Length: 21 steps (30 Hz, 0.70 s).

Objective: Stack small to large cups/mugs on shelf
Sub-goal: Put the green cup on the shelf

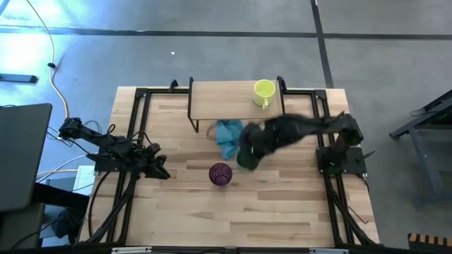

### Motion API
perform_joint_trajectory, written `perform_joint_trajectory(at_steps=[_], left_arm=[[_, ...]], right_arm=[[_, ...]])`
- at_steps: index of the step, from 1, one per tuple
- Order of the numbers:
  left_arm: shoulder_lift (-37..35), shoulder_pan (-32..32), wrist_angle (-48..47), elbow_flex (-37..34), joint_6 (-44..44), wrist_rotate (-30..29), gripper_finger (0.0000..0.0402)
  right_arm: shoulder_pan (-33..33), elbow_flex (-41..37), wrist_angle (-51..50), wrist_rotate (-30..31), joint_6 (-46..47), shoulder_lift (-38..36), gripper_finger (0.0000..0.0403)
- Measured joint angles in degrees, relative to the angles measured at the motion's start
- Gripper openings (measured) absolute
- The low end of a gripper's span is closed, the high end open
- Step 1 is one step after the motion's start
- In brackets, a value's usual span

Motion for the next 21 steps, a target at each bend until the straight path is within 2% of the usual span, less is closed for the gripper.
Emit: perform_joint_trajectory(at_steps=[9,21], left_arm=[[0.0,0.0,-0.2,0.0,0.0,-0.9,0.0083],[0.0,0.0,-0.7,0.0,1.0,-3.6,0.0083]], right_arm=[[-15.6,10.7,-3.0,-0.6,-10.2,-0.1,0.0],[-32.3,12.2,2.2,-8.3,-20.2,0.6,0.0]])
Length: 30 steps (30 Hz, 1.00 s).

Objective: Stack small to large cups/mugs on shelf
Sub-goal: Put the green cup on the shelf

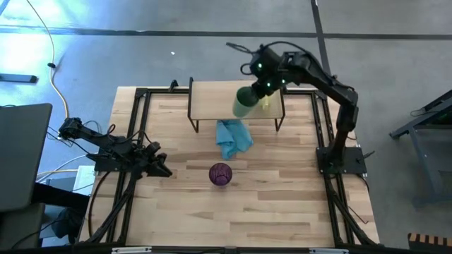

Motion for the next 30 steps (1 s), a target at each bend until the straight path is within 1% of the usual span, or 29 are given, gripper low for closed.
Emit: perform_joint_trajectory(at_steps=[5,11,18,23,30], left_arm=[[0.0,0.0,-0.3,0.0,0.1,-1.8,0.0083],[0.0,0.0,-0.5,0.0,0.1,-3.5,0.0083],[0.0,0.0,-0.4,0.0,0.0,-5.1,0.0083],[0.0,0.0,0.1,0.0,0.0,-7.3,0.0083],[0.0,0.0,0.5,0.0,0.0,-9.1,0.0083]], right_arm=[[-4.2,0.0,0.7,-2.2,-3.1,0.3,0.0],[-7.3,0.0,2.1,-4.2,-6.1,0.3,0.0],[-8.9,0.0,4.6,-6.3,-8.4,0.3,0.0],[-9.6,0.0,7.2,-7.8,-10.1,0.4,0.0],[-11.6,0.0,7.9,-8.7,-11.9,0.7,0.0]])
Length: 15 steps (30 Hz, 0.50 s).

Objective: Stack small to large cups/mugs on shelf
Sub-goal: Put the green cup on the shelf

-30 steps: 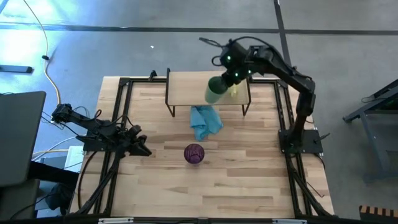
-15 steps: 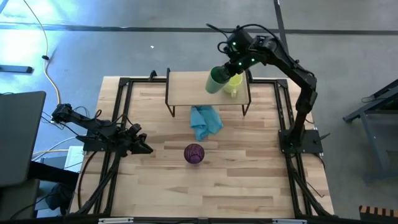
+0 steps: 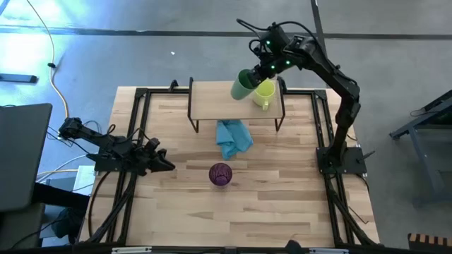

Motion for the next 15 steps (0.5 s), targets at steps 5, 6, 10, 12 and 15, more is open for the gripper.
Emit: perform_joint_trajectory(at_steps=[5,6,10,12,15], left_arm=[[0.0,0.0,0.1,0.0,0.0,-0.7,0.0083],[0.0,0.0,0.2,0.0,0.0,-1.1,0.0083],[0.0,0.0,0.3,0.0,0.0,-2.2,0.0083],[0.0,0.0,0.4,0.0,0.0,-2.6,0.0083],[0.0,0.0,0.5,0.0,0.3,-3.1,0.0083]], right_arm=[[-1.2,0.0,2.2,-2.2,-1.5,0.5,0.0],[-1.4,0.0,2.5,-2.5,-1.6,0.6,0.0],[-2.2,0.0,3.8,-3.3,-2.3,1.3,0.0],[-2.6,0.0,4.4,-4.0,-2.6,1.6,0.0],[-2.9,0.0,5.2,-5.0,-2.9,2.1,0.0]])
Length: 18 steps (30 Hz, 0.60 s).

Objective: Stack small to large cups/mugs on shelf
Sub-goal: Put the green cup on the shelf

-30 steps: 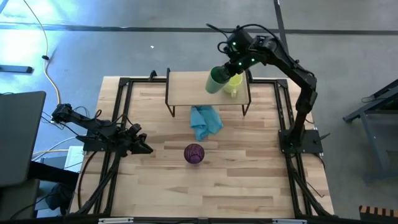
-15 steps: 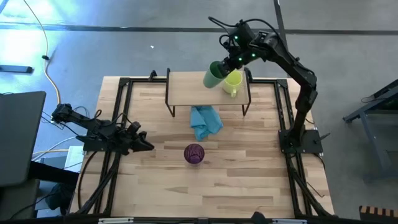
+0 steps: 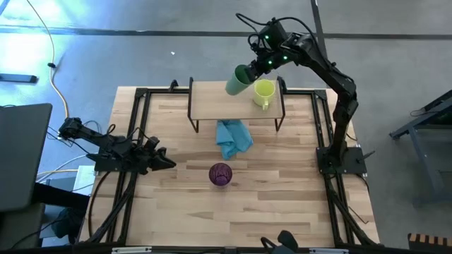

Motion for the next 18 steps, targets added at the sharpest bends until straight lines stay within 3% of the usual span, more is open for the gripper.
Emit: perform_joint_trajectory(at_steps=[18], left_arm=[[0.0,0.0,0.3,0.0,0.1,-1.7,0.0083]], right_arm=[[0.0,0.0,-0.2,-0.7,-5.1,4.7,0.0]])
